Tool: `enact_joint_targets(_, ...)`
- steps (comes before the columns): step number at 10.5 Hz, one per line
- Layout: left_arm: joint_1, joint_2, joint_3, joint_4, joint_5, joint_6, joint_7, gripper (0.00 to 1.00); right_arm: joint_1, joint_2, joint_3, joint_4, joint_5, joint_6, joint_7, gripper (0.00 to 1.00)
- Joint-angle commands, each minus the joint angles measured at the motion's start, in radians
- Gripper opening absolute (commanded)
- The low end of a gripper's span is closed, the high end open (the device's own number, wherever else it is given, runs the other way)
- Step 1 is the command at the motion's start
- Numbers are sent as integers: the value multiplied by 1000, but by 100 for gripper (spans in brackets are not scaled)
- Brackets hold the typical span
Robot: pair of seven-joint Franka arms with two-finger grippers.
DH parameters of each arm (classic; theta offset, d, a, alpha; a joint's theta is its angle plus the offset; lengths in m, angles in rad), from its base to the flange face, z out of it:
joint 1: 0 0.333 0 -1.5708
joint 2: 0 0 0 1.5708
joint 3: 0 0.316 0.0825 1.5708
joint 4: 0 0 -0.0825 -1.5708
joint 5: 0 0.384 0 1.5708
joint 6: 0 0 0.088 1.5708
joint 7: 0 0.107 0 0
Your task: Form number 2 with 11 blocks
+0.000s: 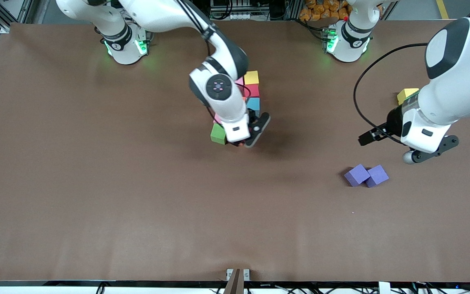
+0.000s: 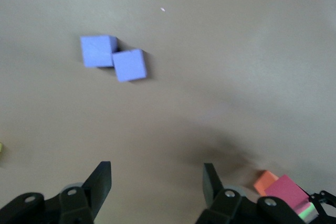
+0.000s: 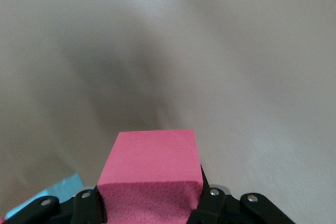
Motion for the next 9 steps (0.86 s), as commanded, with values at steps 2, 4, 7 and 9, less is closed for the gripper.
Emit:
enact_joint_targets(2, 11, -39, -7, -2, 60, -22, 97, 79, 62, 67, -9, 80, 7, 0, -59, 0)
enact_joint_targets(4, 14, -65, -10, -4, 49, -22, 82, 79, 79, 84, -9, 80, 1, -29, -61, 0)
enact_joint_targets(7, 16, -73, -10, -2, 48, -22, 80, 79, 79, 144, -9, 110, -77, -59, -111, 0)
enact_joint_targets(9, 46, -84, -13, -2, 42, -21, 84, 79, 71, 147, -9, 114, -77, -87, -157, 0)
